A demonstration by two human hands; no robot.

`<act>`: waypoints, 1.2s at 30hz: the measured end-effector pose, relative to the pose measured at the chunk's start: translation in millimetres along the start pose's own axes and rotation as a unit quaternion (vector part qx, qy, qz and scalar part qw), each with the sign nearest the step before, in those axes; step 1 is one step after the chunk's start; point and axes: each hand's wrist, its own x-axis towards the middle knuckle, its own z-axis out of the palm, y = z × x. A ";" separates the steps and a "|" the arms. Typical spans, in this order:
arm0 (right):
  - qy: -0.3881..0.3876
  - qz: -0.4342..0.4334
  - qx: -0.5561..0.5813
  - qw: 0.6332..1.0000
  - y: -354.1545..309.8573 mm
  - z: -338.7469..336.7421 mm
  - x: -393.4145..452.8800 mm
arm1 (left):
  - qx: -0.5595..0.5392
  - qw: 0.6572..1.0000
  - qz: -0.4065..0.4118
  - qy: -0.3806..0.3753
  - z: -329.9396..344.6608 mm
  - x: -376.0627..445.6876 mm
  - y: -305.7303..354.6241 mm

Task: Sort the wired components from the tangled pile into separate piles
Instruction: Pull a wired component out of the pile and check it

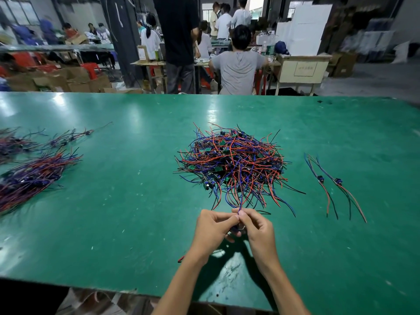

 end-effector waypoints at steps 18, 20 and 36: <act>0.174 0.080 0.138 0.972 -38.0 8.7 53.7 | 0.079 0.997 0.011 -0.003 8.1 -3.8 4.1; 0.167 0.108 0.156 0.968 -43.2 7.2 57.8 | 0.069 0.998 0.008 -0.003 8.2 -4.1 5.0; -0.033 -0.025 0.023 0.999 -31.7 6.1 -6.2 | -0.357 0.924 -0.072 0.116 0.1 8.9 32.2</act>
